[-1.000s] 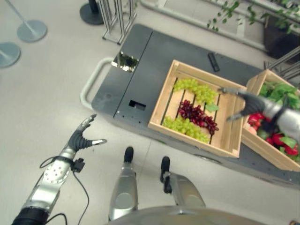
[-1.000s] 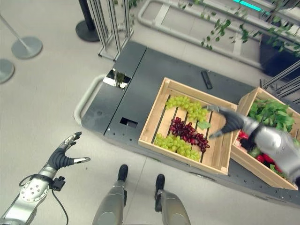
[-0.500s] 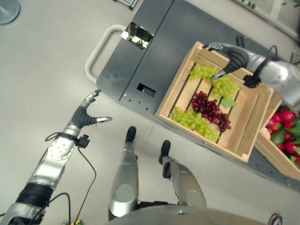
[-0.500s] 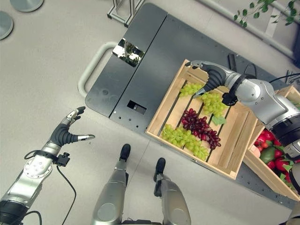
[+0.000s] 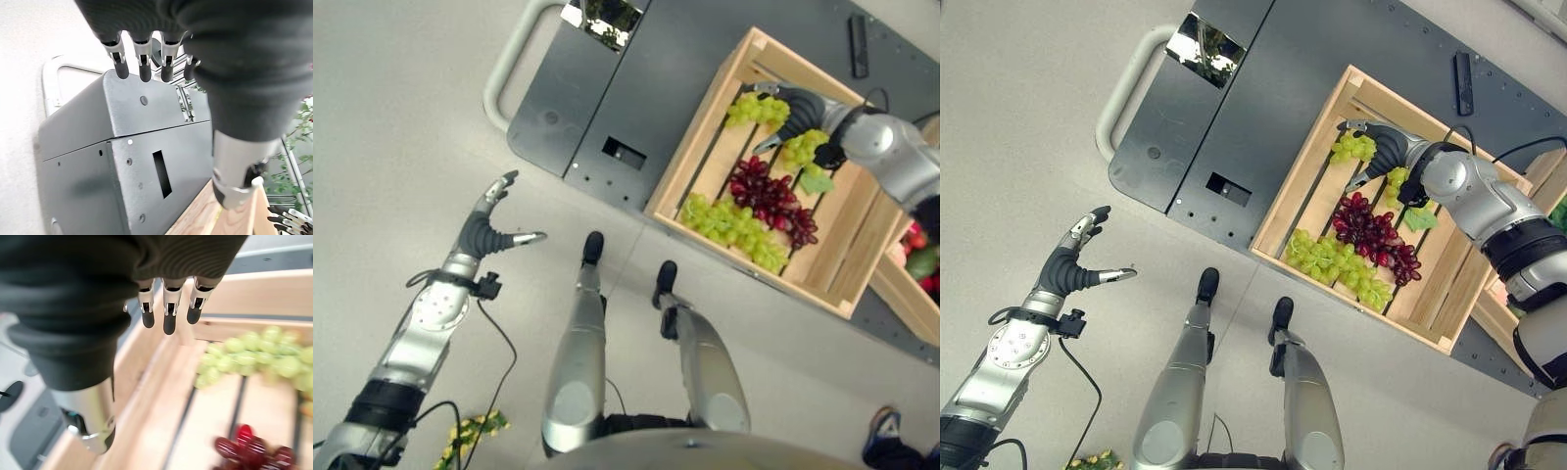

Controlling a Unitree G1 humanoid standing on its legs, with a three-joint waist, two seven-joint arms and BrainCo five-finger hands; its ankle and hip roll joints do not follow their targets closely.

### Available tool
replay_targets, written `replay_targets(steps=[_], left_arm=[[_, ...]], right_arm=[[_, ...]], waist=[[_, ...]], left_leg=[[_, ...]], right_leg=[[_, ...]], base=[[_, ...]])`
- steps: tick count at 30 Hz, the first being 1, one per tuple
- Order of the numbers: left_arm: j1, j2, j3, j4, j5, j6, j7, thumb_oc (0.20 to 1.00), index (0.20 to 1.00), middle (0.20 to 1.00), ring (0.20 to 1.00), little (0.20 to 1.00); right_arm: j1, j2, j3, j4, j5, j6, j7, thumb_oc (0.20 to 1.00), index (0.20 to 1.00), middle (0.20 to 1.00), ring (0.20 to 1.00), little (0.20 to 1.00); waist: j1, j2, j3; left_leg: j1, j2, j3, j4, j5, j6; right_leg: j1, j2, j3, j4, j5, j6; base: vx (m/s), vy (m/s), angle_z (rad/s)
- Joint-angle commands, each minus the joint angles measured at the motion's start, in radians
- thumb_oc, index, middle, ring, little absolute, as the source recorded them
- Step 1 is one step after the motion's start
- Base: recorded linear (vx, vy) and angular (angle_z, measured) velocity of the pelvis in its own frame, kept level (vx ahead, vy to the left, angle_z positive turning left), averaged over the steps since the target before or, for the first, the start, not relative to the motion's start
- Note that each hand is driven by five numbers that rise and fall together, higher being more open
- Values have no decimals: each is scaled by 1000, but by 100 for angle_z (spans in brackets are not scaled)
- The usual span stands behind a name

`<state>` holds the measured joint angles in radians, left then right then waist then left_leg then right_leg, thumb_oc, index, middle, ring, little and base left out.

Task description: Pick up the fruits from the basket on one side to the basket on the other side

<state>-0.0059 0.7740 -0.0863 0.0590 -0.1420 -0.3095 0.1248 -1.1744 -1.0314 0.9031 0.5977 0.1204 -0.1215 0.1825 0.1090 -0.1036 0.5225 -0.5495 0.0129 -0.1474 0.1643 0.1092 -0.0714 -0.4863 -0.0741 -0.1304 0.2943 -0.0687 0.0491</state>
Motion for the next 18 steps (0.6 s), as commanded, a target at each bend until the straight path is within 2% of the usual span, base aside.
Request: replay_targets(steps=[1,6,11,13,18], left_arm=[[28,-7,72,-97,-7,-18,33,1000,1000,1000,1000,1000],[22,-18,82,-80,5,-11,51,1000,1000,1000,1000,1000],[28,-21,105,-71,20,-9,68,1000,1000,1000,1000,1000],[42,-15,124,-74,23,-12,61,1000,1000,1000,1000,1000],[55,3,125,-74,21,-16,49,1000,1000,1000,1000,1000]], right_arm=[[-134,-16,46,50,-71,11,-42,1000,1000,1000,1000,1000],[-153,8,32,22,-101,16,-62,1000,1000,1000,1000,1000],[-135,-39,-7,-102,-109,10,-71,1000,1000,1000,1000,1000],[-116,-93,-8,-168,-107,5,-41,1000,1000,1000,1000,1000],[-83,-145,7,-136,-85,11,-4,1000,1000,1000,1000,1000]], waist=[[-26,2,-3],[-32,-6,-3],[-39,-18,-3],[-43,-26,-3],[-42,-34,-3]], left_leg=[[6,-44,21,93,-81,24],[5,-46,21,93,-83,26],[22,-46,20,89,-89,28],[31,-45,20,86,-92,28],[28,-43,21,88,-91,27]], right_leg=[[-19,-5,12,-22,97,44],[-16,-4,14,-24,95,44],[2,-5,16,-32,90,44],[13,-5,16,-40,90,46],[17,-1,16,-50,97,47]], base=[[12,-14,4],[4,-4,1],[0,0,0],[0,0,0],[-10,6,5]])
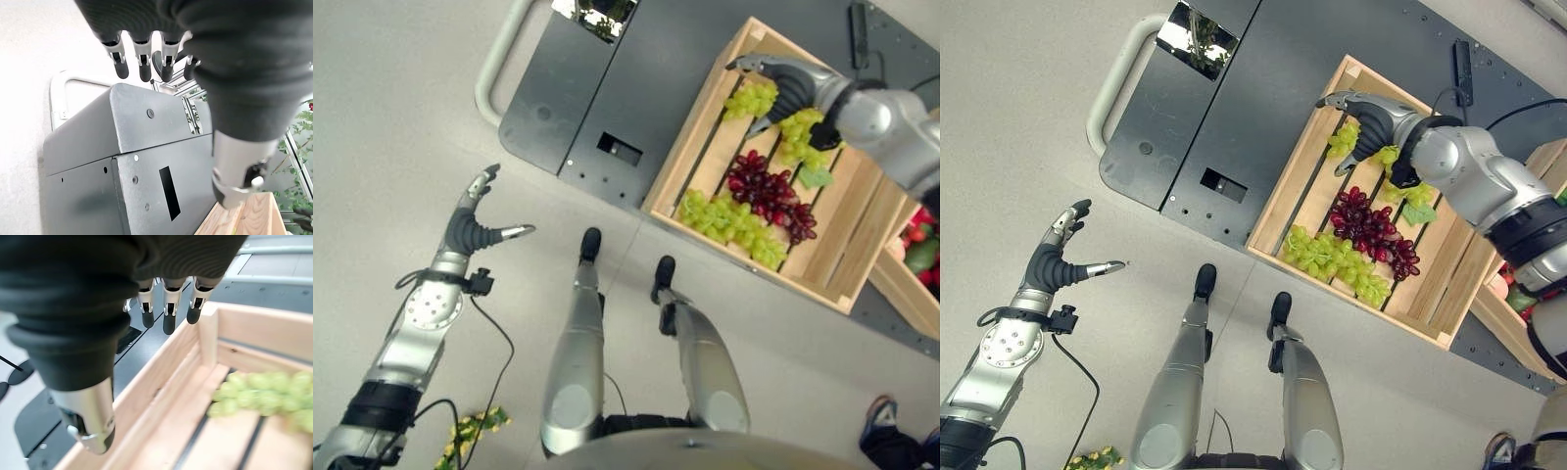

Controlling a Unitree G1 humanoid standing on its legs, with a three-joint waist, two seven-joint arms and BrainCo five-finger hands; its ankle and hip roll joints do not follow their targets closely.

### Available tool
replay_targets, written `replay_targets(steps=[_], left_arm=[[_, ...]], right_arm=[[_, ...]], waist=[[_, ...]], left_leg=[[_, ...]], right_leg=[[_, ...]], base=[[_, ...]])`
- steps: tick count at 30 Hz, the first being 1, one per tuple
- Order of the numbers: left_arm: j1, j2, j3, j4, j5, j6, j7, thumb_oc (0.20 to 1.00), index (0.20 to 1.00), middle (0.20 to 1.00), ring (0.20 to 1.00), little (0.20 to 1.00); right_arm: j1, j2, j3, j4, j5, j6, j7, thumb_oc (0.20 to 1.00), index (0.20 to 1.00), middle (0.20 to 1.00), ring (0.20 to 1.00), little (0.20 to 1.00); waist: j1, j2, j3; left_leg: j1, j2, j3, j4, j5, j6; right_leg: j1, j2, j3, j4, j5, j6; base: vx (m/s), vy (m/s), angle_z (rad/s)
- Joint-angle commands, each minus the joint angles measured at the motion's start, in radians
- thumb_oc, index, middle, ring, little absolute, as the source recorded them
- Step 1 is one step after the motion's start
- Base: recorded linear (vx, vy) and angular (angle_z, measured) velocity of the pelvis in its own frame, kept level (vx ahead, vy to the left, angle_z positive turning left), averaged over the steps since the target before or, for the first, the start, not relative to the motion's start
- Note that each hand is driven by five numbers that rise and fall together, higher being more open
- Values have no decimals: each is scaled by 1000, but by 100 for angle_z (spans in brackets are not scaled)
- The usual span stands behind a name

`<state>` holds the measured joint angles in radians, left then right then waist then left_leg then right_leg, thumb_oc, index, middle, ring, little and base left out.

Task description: Pick up the fruits from the basket on one side to the basket on the other side

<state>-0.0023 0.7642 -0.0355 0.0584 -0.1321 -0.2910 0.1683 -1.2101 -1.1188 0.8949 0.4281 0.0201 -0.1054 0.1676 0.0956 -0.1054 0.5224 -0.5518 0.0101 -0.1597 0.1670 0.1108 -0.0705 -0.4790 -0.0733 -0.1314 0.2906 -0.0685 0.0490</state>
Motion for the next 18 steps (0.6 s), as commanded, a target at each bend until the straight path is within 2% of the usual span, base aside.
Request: replay_targets(steps=[1,8,18], left_arm=[[54,20,72,-75,12,-34,2,1000,1000,1000,1000,1000],[58,20,66,-70,17,-28,9,1000,1000,1000,1000,1000],[59,8,65,-59,35,-20,19,1000,1000,1000,1000,1000]], right_arm=[[-41,-52,30,68,25,-1,27,1000,1000,1000,1000,1000],[-32,-11,60,118,13,6,45,1000,1000,1000,1000,1000],[68,14,-8,116,-21,13,38,1000,1000,1000,1000,1000]], waist=[[-28,-33,-2],[-28,-30,-2],[-40,-23,-2]], left_leg=[[23,-38,37,84,-90,26],[8,-35,44,77,-85,26],[-18,-36,51,80,-86,30]], right_leg=[[5,0,20,-51,102,47],[-12,4,26,-59,107,46],[-39,6,29,-56,108,47]], base=[[0,0,0],[0,4,-4],[1,1,-1]])
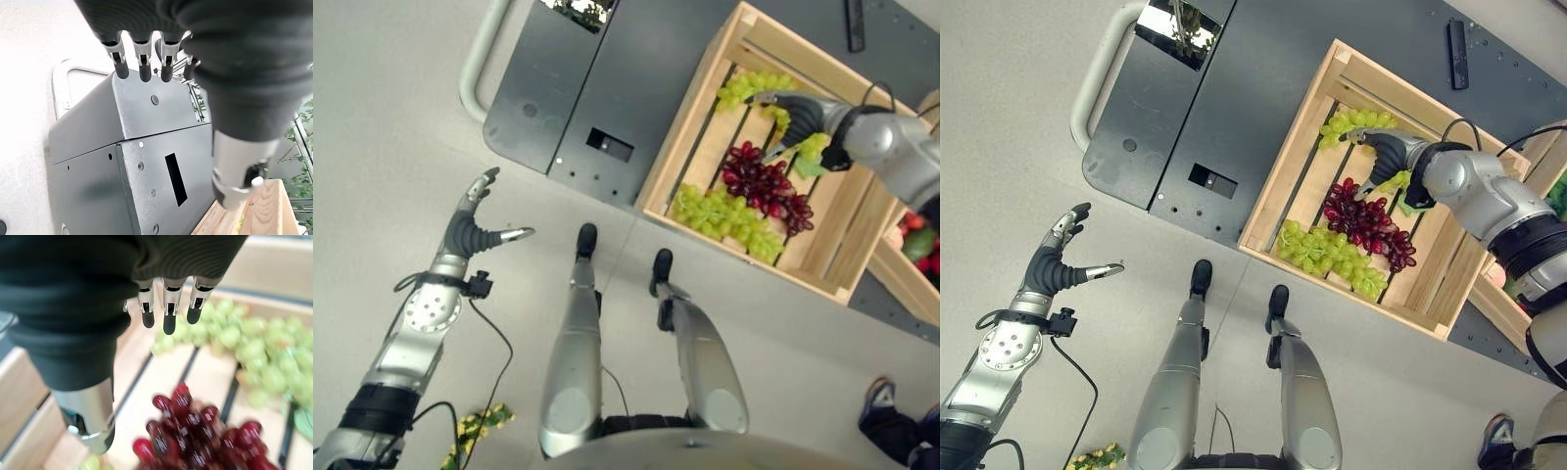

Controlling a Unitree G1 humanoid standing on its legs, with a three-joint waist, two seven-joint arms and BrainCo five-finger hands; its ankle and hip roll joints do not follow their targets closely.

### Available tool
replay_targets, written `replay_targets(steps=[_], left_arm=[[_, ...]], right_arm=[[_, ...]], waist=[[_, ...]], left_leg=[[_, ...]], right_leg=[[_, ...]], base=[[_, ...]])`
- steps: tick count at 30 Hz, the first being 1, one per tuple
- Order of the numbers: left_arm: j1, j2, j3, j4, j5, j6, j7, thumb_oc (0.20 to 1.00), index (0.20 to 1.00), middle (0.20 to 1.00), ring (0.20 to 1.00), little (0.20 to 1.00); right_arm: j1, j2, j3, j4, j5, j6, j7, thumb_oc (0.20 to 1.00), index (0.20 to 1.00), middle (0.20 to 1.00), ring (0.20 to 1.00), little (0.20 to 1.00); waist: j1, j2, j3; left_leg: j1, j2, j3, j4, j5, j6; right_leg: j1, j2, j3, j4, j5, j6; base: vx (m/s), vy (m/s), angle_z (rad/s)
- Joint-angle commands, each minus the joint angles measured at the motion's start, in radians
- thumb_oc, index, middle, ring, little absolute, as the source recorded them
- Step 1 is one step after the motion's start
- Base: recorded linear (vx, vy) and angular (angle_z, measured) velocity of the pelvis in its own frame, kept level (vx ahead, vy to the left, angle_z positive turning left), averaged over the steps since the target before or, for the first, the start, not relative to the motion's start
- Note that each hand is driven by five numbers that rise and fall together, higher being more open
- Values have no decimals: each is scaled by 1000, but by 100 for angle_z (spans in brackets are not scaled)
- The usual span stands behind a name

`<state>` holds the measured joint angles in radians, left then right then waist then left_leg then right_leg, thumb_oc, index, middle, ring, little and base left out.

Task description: Pick up the fruits from the basket on one side to the basket on the other side

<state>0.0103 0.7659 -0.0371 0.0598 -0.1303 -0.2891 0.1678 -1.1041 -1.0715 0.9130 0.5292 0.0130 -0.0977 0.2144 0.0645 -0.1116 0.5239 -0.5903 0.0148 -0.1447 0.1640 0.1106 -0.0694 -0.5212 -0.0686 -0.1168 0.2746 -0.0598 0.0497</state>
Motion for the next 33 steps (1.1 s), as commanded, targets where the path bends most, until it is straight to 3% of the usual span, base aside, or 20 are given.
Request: replay_targets(steps=[1,13,19,33], left_arm=[[44,3,66,-61,36,-21,19,1000,1000,1000,1000,1000],[37,33,78,-78,43,-16,30,1000,1000,1000,1000,1000],[40,34,92,-88,27,-7,52,1000,1000,1000,1000,1000],[62,48,130,-136,43,-2,108,1000,1000,1000,1000,1000]], right_arm=[[10,-27,-60,33,-15,9,-6,1000,1000,1000,1000,1000],[86,44,-125,74,31,24,-11,1000,1000,1000,1000,1000],[68,122,-143,172,45,33,-57,1000,1000,1000,1000,1000],[22,207,-164,215,34,39,-130,1000,1000,1000,1000,1000]], waist=[[-11,-15,-4],[-15,-13,-4],[-21,-7,-4],[-42,8,-4]], left_leg=[[18,-41,35,85,-88,31],[-49,-40,35,109,-91,33],[-135,-39,39,128,-88,34],[-290,-41,41,187,-110,39]], right_leg=[[4,1,16,-40,97,48],[-56,9,20,-28,96,46],[-142,16,25,-12,102,43],[-301,17,31,46,87,39]], base=[[0,0,0],[-1,-4,-2],[-1,0,-1],[0,-2,-2]])
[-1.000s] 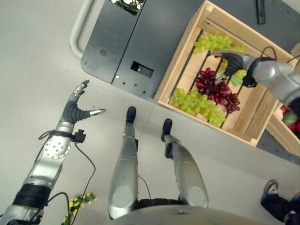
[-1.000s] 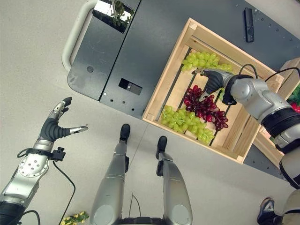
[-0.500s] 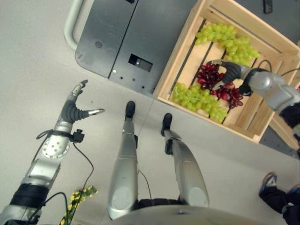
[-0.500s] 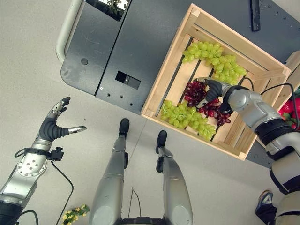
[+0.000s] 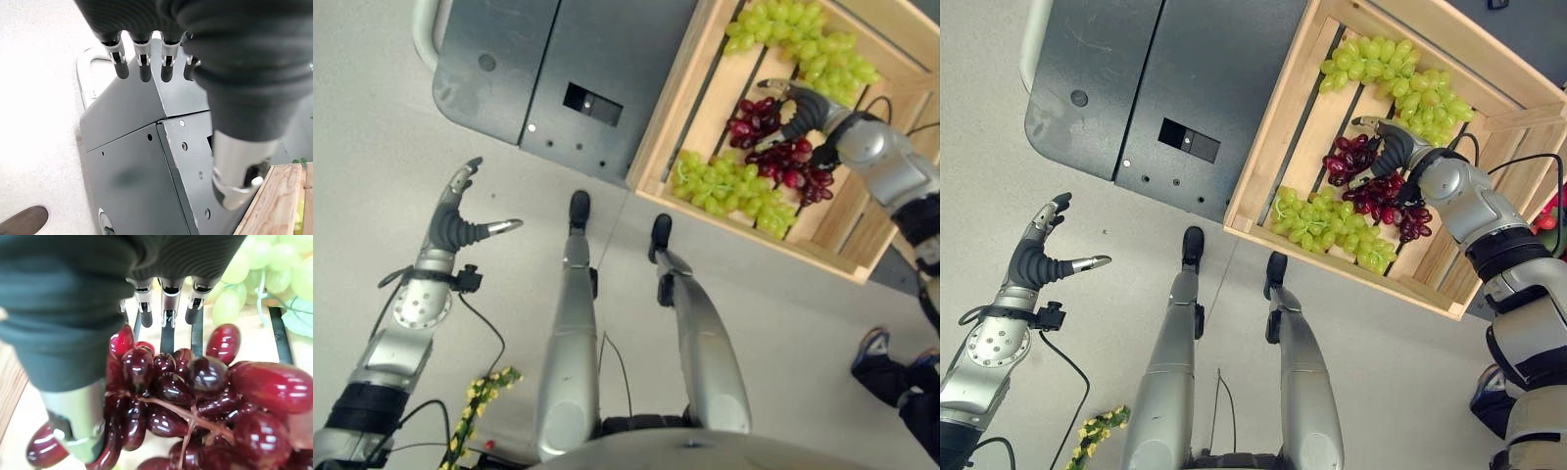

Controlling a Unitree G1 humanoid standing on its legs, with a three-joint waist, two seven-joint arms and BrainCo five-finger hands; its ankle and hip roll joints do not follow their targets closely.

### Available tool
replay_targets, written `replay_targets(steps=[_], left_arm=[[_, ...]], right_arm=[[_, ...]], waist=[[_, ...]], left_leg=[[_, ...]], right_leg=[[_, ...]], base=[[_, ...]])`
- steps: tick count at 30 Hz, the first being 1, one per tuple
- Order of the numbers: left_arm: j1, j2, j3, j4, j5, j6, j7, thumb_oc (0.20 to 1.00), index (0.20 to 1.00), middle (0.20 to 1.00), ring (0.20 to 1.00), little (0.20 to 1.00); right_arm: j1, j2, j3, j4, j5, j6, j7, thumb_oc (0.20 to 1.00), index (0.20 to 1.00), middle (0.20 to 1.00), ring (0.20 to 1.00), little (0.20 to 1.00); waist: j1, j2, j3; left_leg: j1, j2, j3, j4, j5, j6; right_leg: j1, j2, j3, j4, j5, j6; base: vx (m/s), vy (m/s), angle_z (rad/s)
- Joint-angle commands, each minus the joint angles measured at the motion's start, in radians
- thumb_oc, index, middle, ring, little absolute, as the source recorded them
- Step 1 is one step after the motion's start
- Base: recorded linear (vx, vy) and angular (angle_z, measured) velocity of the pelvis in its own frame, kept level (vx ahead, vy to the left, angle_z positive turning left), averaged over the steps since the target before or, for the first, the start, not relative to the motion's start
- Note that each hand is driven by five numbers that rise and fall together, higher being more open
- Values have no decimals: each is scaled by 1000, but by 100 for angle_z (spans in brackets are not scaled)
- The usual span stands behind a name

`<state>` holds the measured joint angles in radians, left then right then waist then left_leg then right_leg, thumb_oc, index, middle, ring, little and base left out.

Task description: Pick up the fruits from the basket on one side to the basket on the other side

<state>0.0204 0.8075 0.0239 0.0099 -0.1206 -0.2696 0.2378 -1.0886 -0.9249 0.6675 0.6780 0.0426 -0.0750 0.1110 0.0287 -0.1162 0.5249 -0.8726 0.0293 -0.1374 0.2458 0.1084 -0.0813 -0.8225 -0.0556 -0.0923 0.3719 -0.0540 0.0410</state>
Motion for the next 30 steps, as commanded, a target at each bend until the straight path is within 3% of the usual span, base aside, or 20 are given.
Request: replay_targets(steps=[1,6,7,9,10,14,15,19,20,30], left_arm=[[53,6,72,-90,34,-22,42,1000,1000,1000,1000,1000],[51,6,77,-106,48,-23,59,1000,1000,1000,1000,1000],[52,7,78,-106,48,-22,63,1000,1000,1000,1000,1000],[52,9,83,-107,51,-25,70,1000,1000,1000,1000,1000],[52,8,83,-108,49,-26,72,1000,1000,1000,1000,1000],[48,9,83,-104,45,-32,78,1000,1000,1000,1000,1000],[44,8,81,-105,42,-36,80,1000,1000,1000,1000,1000],[41,9,81,-104,42,-36,85,1000,1000,1000,1000,1000],[42,8,83,-105,40,-36,84,1000,1000,1000,1000,1000],[35,12,87,-86,34,-43,91,1000,1000,1000,1000,1000]], right_arm=[[6,66,80,70,4,16,-30,1000,1000,1000,1000,1000],[1,89,79,59,-7,17,-38,1000,1000,1000,1000,1000],[-1,90,79,55,-9,18,-38,630,630,630,630,630],[-4,92,81,47,-10,18,-36,369,369,369,369,369],[-6,91,82,43,-11,18,-36,200,200,200,200,200],[-21,87,91,38,-7,18,-33,200,200,200,200,200],[-29,85,91,33,-1,18,-35,285,285,285,285,285],[-45,76,97,24,12,13,-37,460,460,460,460,460],[-49,73,99,19,13,13,-36,1000,1000,1000,1000,1000],[-47,45,105,-36,33,12,-24,1000,1000,1000,1000,1000]], waist=[[-6,13,-5],[-8,12,-5],[-8,12,-5],[-8,11,-5],[-8,11,-5],[-9,11,-5],[-10,10,-5],[-10,8,-5],[-9,8,-5],[-7,-3,-5]], left_leg=[[-13,-54,34,104,-107,51],[-22,-56,31,104,-108,52],[-21,-56,31,103,-108,52],[-21,-58,30,104,-109,53],[-20,-58,30,103,-110,54],[-12,-57,32,98,-110,53],[-8,-57,33,97,-109,53],[0,-56,31,90,-107,53],[4,-55,30,87,-106,52],[20,-52,28,84,-106,52]], right_leg=[[-5,4,7,-51,81,48],[-18,6,6,-47,80,48],[-17,6,5,-47,78,47],[-19,6,7,-45,77,46],[-18,5,7,-46,77,47],[-14,5,8,-48,77,48],[-11,5,6,-48,77,48],[-5,5,6,-51,77,49],[-2,5,6,-53,77,49],[19,5,3,-60,78,49]], base=[[0,0,0],[2,-5,-3],[0,0,0],[0,0,0],[0,0,0],[0,0,0],[0,0,0],[0,0,0],[0,0,0],[-1,-2,1]])
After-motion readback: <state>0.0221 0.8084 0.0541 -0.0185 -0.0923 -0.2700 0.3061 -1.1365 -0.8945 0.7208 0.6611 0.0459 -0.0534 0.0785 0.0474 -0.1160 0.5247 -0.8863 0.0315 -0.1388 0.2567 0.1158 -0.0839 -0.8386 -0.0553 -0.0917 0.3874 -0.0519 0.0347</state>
